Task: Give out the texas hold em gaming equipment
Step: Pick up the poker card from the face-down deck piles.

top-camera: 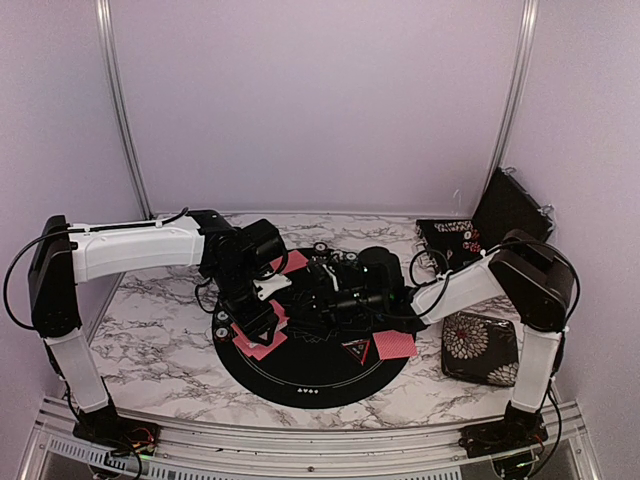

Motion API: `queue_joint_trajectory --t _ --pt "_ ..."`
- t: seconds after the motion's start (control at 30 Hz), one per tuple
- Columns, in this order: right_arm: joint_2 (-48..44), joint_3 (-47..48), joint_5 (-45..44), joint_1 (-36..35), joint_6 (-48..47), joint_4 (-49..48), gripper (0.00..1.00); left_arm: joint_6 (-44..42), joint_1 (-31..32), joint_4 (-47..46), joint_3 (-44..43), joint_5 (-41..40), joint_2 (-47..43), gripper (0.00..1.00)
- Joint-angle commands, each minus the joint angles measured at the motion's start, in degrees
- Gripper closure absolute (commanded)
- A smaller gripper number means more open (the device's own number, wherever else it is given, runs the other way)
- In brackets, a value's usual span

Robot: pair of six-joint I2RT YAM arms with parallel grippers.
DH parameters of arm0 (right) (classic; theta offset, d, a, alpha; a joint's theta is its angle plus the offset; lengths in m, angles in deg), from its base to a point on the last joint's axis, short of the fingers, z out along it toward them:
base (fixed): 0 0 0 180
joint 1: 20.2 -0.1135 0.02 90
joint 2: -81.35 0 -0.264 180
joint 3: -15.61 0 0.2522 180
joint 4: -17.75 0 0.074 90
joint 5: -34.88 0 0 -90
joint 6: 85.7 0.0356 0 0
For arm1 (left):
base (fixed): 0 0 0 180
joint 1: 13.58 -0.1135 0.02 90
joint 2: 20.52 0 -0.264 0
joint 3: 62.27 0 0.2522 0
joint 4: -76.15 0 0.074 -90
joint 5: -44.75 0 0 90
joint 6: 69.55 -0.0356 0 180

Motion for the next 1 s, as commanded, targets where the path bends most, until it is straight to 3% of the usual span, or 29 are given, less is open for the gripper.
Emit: queue_joint_trajectory --t 0.0,0.97 --pt "-0.36 -0.20 0.24 -0.55 0.30 -1.81 0.86 -0.91 0.28 1.12 -1.42 -0.12 0.21 0.46" --pt "-2.08 -0.84 -0.19 0.22 0.36 -1.22 1.00 -0.88 0.28 1.12 -1.33 0.00 0.29 0.46"
